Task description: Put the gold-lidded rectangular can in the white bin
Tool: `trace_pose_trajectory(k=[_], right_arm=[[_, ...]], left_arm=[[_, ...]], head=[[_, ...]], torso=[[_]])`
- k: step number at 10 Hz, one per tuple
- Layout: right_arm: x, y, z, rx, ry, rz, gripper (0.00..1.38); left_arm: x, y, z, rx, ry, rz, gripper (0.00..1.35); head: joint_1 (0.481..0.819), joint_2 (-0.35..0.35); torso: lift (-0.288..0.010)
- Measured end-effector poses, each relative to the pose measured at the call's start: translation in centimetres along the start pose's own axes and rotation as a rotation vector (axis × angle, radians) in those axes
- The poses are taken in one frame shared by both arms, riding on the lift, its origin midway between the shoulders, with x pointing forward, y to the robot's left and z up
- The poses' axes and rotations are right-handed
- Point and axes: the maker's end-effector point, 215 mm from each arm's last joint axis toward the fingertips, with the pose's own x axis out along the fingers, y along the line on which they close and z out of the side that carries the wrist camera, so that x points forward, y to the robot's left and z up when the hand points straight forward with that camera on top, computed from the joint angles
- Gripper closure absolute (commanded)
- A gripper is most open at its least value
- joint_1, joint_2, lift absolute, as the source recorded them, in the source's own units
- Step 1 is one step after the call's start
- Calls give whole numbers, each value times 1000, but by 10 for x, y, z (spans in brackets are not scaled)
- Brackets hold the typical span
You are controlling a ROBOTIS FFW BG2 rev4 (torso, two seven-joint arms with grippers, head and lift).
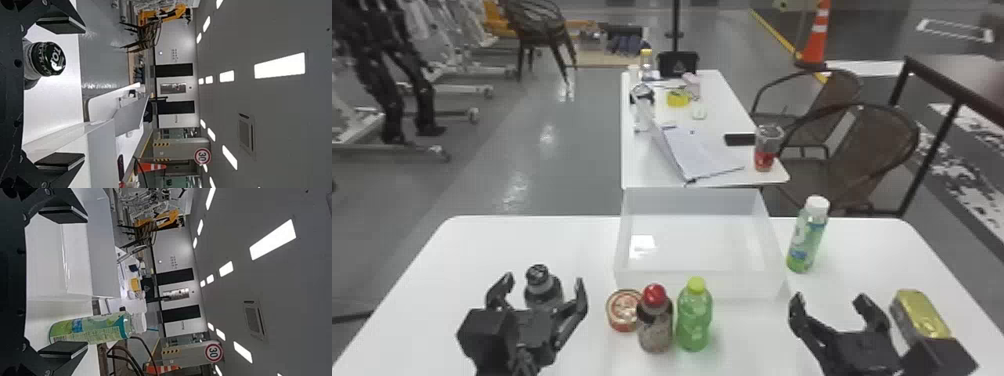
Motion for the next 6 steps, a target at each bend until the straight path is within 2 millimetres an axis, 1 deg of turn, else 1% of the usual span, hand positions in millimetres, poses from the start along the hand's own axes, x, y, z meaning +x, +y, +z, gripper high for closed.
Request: trace_pose_trajectory(k=[6], right_arm=[[0, 0, 5, -11, -13, 2, 160]], left_arm=[[-1, 0, 0, -4, -1, 1, 154]], head=[[549, 0]], torso=[[-100]])
